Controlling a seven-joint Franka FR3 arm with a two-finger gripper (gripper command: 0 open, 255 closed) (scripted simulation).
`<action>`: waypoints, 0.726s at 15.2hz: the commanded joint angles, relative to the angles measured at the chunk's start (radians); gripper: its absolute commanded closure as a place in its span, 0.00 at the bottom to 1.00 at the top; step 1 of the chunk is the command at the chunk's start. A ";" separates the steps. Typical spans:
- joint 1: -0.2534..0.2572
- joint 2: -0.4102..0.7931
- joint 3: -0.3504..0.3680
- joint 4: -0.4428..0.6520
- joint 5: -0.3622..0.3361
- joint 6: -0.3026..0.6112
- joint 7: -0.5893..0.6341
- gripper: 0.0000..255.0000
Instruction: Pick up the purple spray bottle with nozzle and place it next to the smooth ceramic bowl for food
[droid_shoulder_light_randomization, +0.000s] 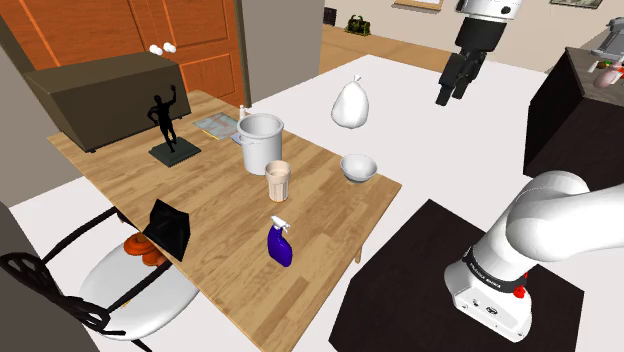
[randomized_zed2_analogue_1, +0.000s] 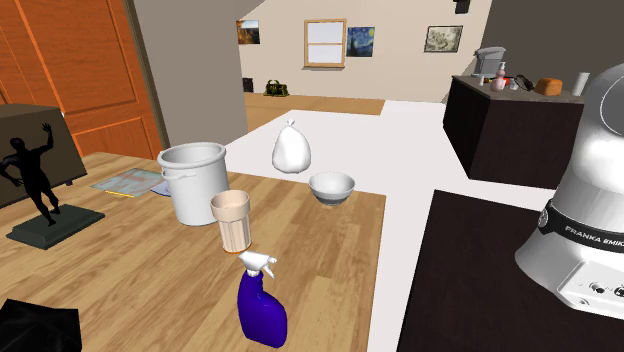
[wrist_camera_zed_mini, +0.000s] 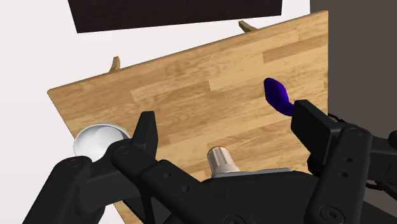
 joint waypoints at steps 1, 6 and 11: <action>0.000 0.000 0.000 0.000 0.000 0.000 0.000 0.00; 0.026 0.049 0.073 -0.091 0.043 0.149 0.061 0.00; 0.054 0.135 0.147 -0.150 0.079 0.304 0.120 0.00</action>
